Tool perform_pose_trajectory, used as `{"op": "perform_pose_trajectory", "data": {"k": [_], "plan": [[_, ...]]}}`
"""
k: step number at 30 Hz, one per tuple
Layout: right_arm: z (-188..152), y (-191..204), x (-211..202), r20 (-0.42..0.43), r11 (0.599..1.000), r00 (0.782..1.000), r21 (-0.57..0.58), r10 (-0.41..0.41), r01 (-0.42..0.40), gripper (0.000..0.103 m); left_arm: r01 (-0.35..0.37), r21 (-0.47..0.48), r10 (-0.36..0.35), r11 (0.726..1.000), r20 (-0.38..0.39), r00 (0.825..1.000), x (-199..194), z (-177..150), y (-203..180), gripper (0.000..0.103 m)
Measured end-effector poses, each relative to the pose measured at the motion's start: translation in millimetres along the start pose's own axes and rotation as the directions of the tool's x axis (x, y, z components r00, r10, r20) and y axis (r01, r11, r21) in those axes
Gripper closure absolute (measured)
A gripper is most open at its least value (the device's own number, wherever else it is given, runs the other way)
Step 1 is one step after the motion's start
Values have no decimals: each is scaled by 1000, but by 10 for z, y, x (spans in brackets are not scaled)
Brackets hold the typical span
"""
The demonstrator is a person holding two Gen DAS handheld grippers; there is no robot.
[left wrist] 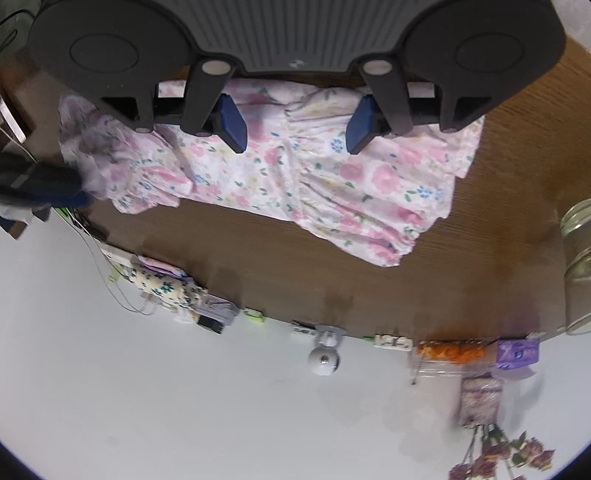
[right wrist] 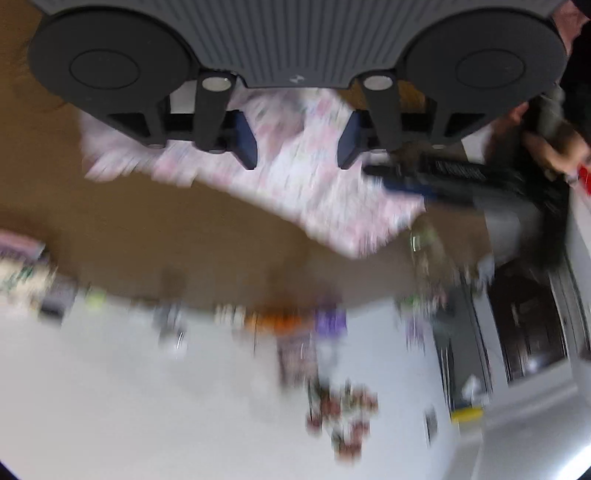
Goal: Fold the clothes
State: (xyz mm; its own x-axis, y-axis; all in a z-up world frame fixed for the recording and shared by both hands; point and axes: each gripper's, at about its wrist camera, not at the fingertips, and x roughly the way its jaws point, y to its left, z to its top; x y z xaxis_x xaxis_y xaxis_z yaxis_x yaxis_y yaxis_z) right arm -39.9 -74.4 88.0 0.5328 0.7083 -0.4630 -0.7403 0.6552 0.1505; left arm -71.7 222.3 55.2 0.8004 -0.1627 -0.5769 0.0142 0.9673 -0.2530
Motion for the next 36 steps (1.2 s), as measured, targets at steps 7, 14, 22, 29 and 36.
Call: {"op": "perform_pose_trajectory", "data": {"k": [7,14,22,29,36], "plan": [[-2,-585,196,-96,980,981,94,-166,175,75,31,10,-31,999,2,1000,45,50,-107,45],[-120,-383,454,-153,994,985,49,-85,93,65,10,32,-10,999,9,1000,-5,48,-118,44],[-99,-361,483,-165,993,981,27,-106,112,71,-22,-19,22,1000,-7,1000,128,78,17,41],[-280,-387,659,-170,992,978,27,-120,127,66,-60,3,60,998,-7,998,163,29,-6,41],[-166,-223,160,-47,991,991,-61,-122,119,53,-57,-20,57,998,1,998,111,108,74,37]]}}
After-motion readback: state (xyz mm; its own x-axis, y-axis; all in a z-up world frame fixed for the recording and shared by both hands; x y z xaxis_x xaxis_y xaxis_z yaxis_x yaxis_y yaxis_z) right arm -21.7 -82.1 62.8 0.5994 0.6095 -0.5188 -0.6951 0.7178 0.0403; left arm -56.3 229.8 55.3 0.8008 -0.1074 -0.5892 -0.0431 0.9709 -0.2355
